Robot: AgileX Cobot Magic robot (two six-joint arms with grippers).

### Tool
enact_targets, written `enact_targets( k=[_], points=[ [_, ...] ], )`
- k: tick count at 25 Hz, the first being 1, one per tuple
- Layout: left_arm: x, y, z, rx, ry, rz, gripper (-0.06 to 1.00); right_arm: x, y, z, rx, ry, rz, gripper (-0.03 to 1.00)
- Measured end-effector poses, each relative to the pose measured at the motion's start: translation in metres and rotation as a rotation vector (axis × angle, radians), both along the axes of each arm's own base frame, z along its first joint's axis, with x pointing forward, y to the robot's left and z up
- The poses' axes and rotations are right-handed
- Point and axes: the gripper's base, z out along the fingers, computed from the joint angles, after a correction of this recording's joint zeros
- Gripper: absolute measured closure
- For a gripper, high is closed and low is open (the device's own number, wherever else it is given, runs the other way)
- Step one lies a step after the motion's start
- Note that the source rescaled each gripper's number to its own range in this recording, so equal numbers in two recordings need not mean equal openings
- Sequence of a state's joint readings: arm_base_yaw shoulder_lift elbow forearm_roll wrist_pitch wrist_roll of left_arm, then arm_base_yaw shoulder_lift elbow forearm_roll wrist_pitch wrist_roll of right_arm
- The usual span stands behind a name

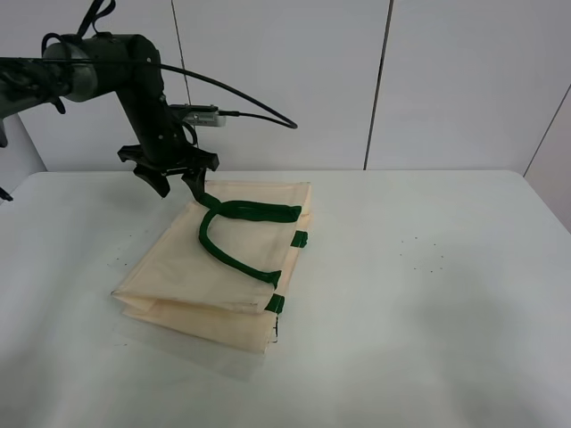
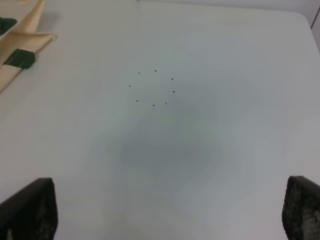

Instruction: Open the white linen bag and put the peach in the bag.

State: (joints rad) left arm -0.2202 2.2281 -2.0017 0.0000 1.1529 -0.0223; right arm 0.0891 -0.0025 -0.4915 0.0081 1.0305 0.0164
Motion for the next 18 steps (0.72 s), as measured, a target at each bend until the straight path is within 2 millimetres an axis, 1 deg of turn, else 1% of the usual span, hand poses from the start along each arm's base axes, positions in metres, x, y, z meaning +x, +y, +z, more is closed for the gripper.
enact_targets(
  k=[2, 6, 9, 10, 11, 13, 16, 18],
  points=[
    [0.004, 0.020, 0.000, -0.001, -0.003, 0.046, -0.03, 0.000, 0.000, 0.000, 0.000, 0.000, 0.000, -0.03],
    [0.011, 0.073, 0.000, -0.001, -0.005, 0.159, -0.03, 0.000, 0.000, 0.000, 0.000, 0.000, 0.000, -0.03],
    [0.010, 0.110, 0.000, 0.012, 0.011, 0.235, -0.03, 0.000, 0.000, 0.000, 0.000, 0.000, 0.000, -0.03],
    [0.009, 0.119, 0.000, 0.015, 0.020, 0.254, -0.03, 0.000, 0.000, 0.000, 0.000, 0.000, 0.000, -0.03],
    [0.009, 0.126, 0.000, 0.017, 0.023, 0.268, -0.03, 0.000, 0.000, 0.000, 0.000, 0.000, 0.000, -0.03],
    [0.008, 0.130, -0.001, 0.019, 0.025, 0.277, -0.03, 0.000, 0.000, 0.000, 0.000, 0.000, 0.000, -0.03],
    [0.005, 0.128, 0.000, 0.002, 0.033, 0.278, -0.03, 0.000, 0.000, 0.000, 0.000, 0.000, 0.000, -0.03],
    [-0.004, 0.125, 0.004, -0.003, 0.046, 0.276, -0.03, 0.000, 0.000, 0.000, 0.000, 0.000, 0.000, -0.03]
  ],
)
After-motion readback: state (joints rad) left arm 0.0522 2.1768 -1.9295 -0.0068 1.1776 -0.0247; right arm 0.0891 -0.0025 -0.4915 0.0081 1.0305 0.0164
